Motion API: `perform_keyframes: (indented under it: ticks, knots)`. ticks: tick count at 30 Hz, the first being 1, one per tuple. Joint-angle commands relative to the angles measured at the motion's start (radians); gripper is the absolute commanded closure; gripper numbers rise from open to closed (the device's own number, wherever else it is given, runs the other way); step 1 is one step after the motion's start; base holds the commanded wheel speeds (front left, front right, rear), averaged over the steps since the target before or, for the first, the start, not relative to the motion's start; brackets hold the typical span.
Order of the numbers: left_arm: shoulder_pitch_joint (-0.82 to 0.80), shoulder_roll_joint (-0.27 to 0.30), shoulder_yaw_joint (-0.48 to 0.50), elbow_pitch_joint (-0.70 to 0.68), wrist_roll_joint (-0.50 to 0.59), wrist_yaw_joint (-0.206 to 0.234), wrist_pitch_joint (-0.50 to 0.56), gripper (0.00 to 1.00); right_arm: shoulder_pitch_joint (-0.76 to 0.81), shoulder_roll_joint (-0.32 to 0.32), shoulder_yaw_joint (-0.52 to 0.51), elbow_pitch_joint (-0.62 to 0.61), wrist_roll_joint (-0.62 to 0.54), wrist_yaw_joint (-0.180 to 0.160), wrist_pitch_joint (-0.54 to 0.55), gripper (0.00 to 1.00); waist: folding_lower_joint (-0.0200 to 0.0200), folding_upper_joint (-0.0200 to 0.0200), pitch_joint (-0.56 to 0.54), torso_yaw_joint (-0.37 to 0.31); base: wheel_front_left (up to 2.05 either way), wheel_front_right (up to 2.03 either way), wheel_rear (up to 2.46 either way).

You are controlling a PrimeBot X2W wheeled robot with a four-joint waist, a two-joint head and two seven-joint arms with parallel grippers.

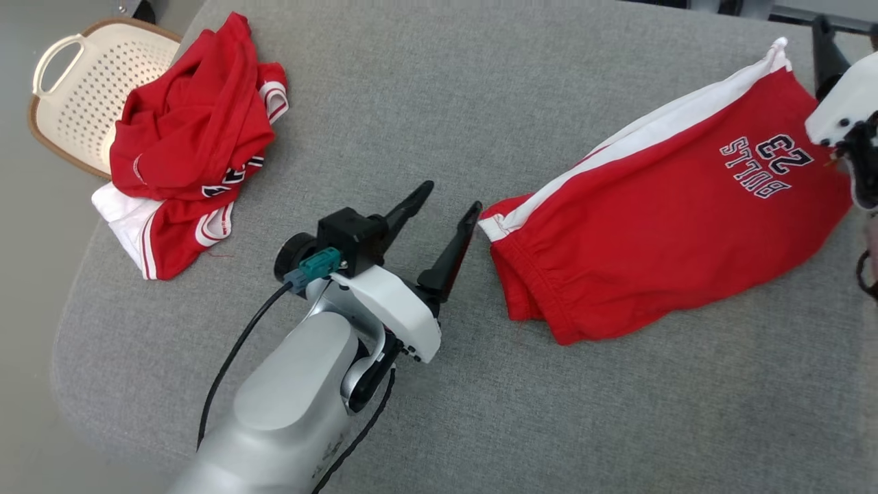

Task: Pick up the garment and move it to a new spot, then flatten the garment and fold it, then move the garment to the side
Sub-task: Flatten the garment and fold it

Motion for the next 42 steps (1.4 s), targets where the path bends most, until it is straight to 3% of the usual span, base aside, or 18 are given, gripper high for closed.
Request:
perform_keyframes:
  ticks: [1, 9, 14, 19, 24, 33, 38, 42]
  knots:
    - [0.025, 0.005, 0.043, -0.016, 0.022, 0.013, -0.002, 0.0, 0.041, 0.021, 0.029, -0.032, 0.03, 0.0, -0.042, 0.0, 0.0, 0.0, -0.046, -0.034, 0.0, 0.0, 0.0]
    - [0.153, 0.022, 0.229, -0.109, 0.069, 0.042, -0.002, 0.0, 0.237, 0.031, 0.23, -0.199, 0.154, 0.0, -0.169, 0.0, 0.0, 0.0, -0.166, -0.126, 0.0, 0.0, 0.0]
    - [0.239, 0.032, 0.322, -0.174, 0.115, 0.058, -0.002, 0.0, 0.37, -0.011, 0.364, -0.314, 0.198, 0.0, -0.283, 0.0, 0.0, 0.0, -0.233, -0.182, 0.0, 0.0, 0.0]
    - [0.326, 0.035, 0.384, -0.209, 0.162, 0.07, -0.002, 0.0, 0.477, -0.035, 0.41, -0.381, 0.186, 0.0, -0.367, 0.0, 0.0, 0.0, -0.286, -0.23, 0.0, 0.0, 0.0]
    - [0.423, 0.03, 0.43, -0.221, 0.201, 0.084, -0.002, 0.0, 0.594, -0.023, 0.365, -0.442, 0.12, 0.0, -0.394, 0.0, 0.0, 0.0, -0.33, -0.281, 0.0, 0.0, 0.0]
    - [0.606, 0.01, 0.511, -0.318, 0.273, 0.084, -0.002, 0.0, 0.838, 0.08, 0.188, -0.558, 0.031, 0.0, -0.395, 0.0, 0.0, 0.0, -0.363, -0.346, 0.0, 0.0, 0.0]
    - [0.614, 0.005, 0.494, -0.345, 0.295, 0.076, -0.002, 0.0, 0.858, 0.122, 0.135, -0.516, 0.089, 0.0, -0.393, 0.0, 0.0, 0.0, -0.338, -0.319, 0.0, 0.0, 0.0]
    - [0.592, 0.005, 0.456, -0.358, 0.287, 0.074, -0.002, 0.0, 0.811, 0.149, 0.101, -0.468, 0.204, 0.0, -0.355, 0.0, 0.0, 0.0, -0.31, -0.279, 0.0, 0.0, 0.0]
